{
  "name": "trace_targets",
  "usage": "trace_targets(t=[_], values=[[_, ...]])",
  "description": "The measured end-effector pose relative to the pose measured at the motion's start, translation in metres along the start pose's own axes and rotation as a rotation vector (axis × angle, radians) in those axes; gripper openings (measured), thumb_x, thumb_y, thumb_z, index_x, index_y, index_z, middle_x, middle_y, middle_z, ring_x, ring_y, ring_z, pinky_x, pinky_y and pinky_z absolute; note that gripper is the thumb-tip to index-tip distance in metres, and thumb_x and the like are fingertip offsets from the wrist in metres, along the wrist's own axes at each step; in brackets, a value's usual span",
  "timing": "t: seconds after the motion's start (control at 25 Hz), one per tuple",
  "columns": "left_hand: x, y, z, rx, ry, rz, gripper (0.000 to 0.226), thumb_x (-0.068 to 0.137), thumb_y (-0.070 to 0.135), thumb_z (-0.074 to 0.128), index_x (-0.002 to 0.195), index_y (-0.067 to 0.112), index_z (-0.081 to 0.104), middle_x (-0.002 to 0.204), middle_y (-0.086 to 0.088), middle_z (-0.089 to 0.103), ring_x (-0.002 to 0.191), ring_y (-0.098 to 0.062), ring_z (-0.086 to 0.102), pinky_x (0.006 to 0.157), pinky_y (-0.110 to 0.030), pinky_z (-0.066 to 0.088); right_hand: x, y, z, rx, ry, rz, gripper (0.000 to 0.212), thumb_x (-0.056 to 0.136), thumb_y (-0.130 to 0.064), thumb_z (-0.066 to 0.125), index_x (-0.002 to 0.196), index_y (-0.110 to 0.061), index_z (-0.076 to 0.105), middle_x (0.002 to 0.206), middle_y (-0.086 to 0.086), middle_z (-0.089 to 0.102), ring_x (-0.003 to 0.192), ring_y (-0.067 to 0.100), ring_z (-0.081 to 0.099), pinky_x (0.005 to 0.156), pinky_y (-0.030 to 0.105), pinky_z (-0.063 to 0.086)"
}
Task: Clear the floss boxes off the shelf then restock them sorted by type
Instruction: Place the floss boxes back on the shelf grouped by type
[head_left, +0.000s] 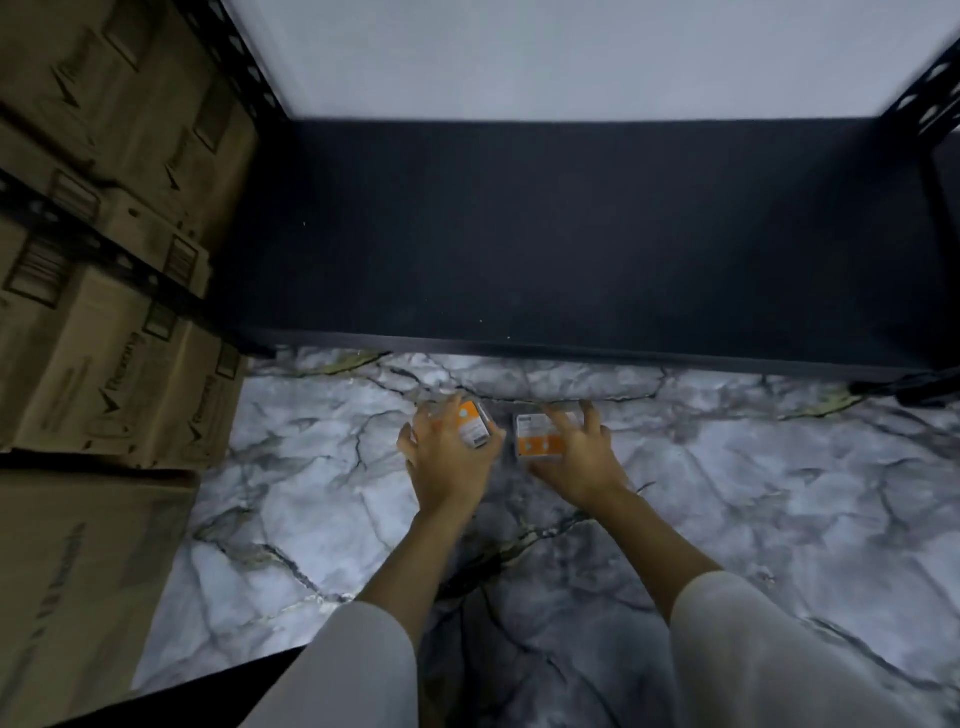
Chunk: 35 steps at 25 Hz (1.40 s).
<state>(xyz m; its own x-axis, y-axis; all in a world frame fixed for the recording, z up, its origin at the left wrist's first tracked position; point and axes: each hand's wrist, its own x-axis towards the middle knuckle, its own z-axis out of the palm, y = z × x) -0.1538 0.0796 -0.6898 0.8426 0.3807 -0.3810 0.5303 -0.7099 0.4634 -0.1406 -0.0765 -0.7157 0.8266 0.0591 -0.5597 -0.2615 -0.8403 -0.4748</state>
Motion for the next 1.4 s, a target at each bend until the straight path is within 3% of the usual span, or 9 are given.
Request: trace_targets(t=[0.12,0.32,0.56,0.8,1.0,1.4], values=[[0.003,-0.006,0.0,-0.001,-0.003,0.02,0.071,0.077,0.051,0.069,0.139,0.036,0.04,0.146,-0.002,0.032,0.133,-0.031,0.021,0.088,-0.042,0.046,0.01,-0.003,0.013,-0.051,0.001,0.007,0.082,0.077,-0.04,0.073,0.145,-0.036,0.027,0.154,0.016,0.002,0.137,0.039,0.016,0.106,0.047,0.034],[0.005,-0.01,-0.007,-0.043,-0.016,0.051,0.073,0.073,0.052,0.074,0.136,0.031,0.043,0.136,-0.001,0.042,0.129,-0.029,0.028,0.081,-0.031,0.039,0.018,-0.001,0.019,-0.115,0.063,0.015,0.077,0.076,-0.04,0.072,0.141,-0.031,0.031,0.15,0.019,0.013,0.132,0.04,0.022,0.1,0.049,0.04],[-0.006,0.001,-0.033,-0.047,0.011,0.088,0.07,0.072,0.045,0.076,0.132,0.026,0.046,0.133,0.002,0.044,0.128,-0.026,0.03,0.082,-0.028,0.034,-0.002,0.003,-0.012,-0.046,0.102,-0.051,0.071,0.076,-0.036,0.074,0.138,-0.029,0.038,0.142,0.006,0.032,0.121,0.037,0.033,0.092,0.044,0.043],[-0.049,0.06,-0.119,-0.002,0.073,0.199,0.069,0.074,0.052,0.072,0.133,0.03,0.043,0.134,0.004,0.043,0.128,-0.026,0.029,0.088,-0.035,0.044,-0.071,-0.053,-0.119,-0.044,0.252,-0.192,0.071,0.074,-0.038,0.073,0.136,-0.035,0.039,0.138,0.0,0.035,0.115,0.032,0.038,0.092,0.04,0.043],[-0.114,0.119,-0.221,-0.061,0.229,0.376,0.071,0.074,0.056,0.071,0.134,0.032,0.042,0.136,0.008,0.04,0.13,-0.022,0.027,0.088,-0.042,0.049,-0.174,-0.11,-0.226,-0.017,0.436,-0.344,0.072,0.073,-0.043,0.075,0.135,-0.039,0.038,0.137,-0.004,0.035,0.118,0.026,0.036,0.091,0.042,0.046],[-0.227,0.241,-0.396,-0.202,0.612,0.793,0.071,0.077,0.056,0.068,0.138,0.029,0.043,0.134,0.005,0.036,0.125,-0.018,0.035,0.088,-0.029,0.042,-0.351,-0.202,-0.401,-0.058,0.887,-0.621,0.073,0.071,-0.051,0.075,0.135,-0.04,0.04,0.134,-0.005,0.039,0.119,0.026,0.039,0.089,0.039,0.044]])
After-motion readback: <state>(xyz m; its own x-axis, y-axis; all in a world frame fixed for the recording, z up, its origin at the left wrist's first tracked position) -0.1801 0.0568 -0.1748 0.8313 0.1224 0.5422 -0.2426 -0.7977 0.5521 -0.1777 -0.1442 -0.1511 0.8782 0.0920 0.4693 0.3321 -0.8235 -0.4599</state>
